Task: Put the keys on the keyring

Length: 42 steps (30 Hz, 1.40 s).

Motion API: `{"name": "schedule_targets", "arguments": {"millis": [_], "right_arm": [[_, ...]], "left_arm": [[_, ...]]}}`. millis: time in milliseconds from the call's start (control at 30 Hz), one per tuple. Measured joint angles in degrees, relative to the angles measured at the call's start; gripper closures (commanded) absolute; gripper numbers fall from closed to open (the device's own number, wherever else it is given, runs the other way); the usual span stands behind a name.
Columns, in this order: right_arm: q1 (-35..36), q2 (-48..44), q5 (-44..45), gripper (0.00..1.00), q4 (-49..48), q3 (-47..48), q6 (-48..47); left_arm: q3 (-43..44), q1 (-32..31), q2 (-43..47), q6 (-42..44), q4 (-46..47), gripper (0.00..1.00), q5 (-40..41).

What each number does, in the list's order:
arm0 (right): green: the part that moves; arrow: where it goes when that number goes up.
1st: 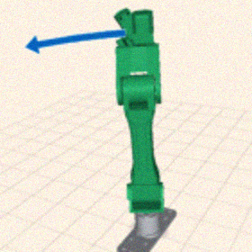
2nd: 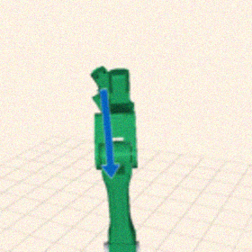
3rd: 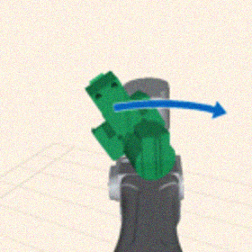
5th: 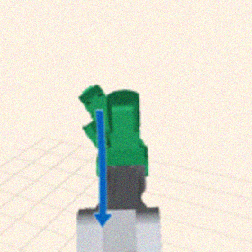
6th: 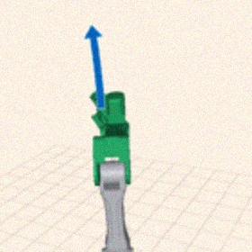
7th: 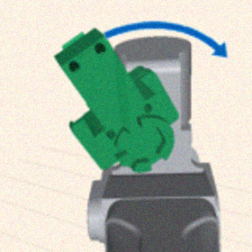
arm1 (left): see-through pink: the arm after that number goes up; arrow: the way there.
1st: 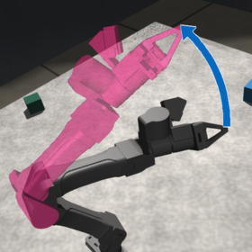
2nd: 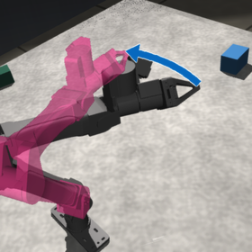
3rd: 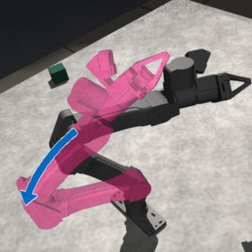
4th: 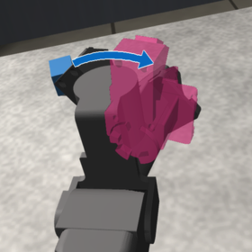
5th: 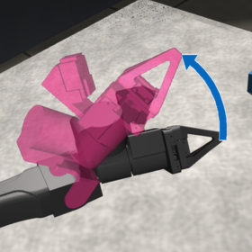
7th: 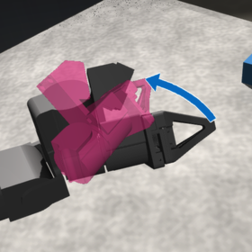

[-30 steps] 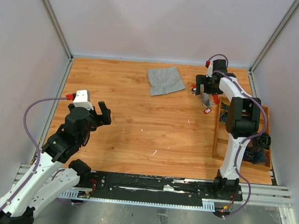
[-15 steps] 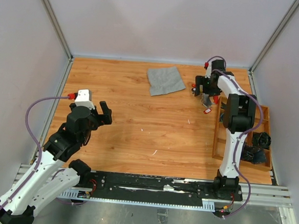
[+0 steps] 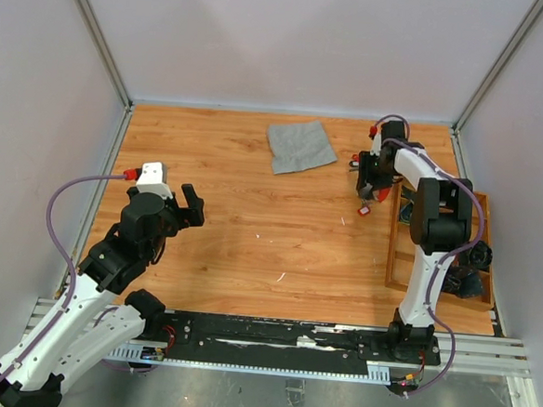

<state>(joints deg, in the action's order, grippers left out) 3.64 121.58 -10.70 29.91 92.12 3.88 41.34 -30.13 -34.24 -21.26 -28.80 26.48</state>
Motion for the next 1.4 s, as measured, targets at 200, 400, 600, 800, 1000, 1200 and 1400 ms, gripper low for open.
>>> {"name": "schedule_targets", "arguments": {"millis": [200,400,600,800,1000,1200,1400], "right_arm": [[3.9,-5.6,2.8,0.59,-1.6,-7.9,0.4],[9.6,-9.9,4.9,0.62,-4.0,-14.5,0.4],[20.2,-15.2,5.8,0.62,-5.7,-22.0,0.5],[31.8,-20.9,4.6,0.47,-5.8,-28.8,0.7],[38.6,-31.5,-1.4,0.25,-5.0,-36.1,1.2],[35.1,-42.5,1.1,0.34,-4.8,-38.1,3.0],[29.3,-39.5,4.7,0.41,-4.2,-39.3,4.9]], "left_arm": [[0.0,0.0,0.0,0.0,0.0,0.0,-0.6],[0.0,0.0,0.0,0.0,0.0,0.0,-0.9],[0.0,0.0,0.2,0.0,0.0,0.0,-1.1],[0.0,0.0,0.7,0.0,0.0,0.0,-1.4],[0.0,0.0,0.8,0.0,0.0,0.0,-1.6],[0.0,0.0,0.8,0.0,0.1,0.0,-1.7],[0.0,0.0,0.6,0.0,0.1,0.0,-2.0]]}}
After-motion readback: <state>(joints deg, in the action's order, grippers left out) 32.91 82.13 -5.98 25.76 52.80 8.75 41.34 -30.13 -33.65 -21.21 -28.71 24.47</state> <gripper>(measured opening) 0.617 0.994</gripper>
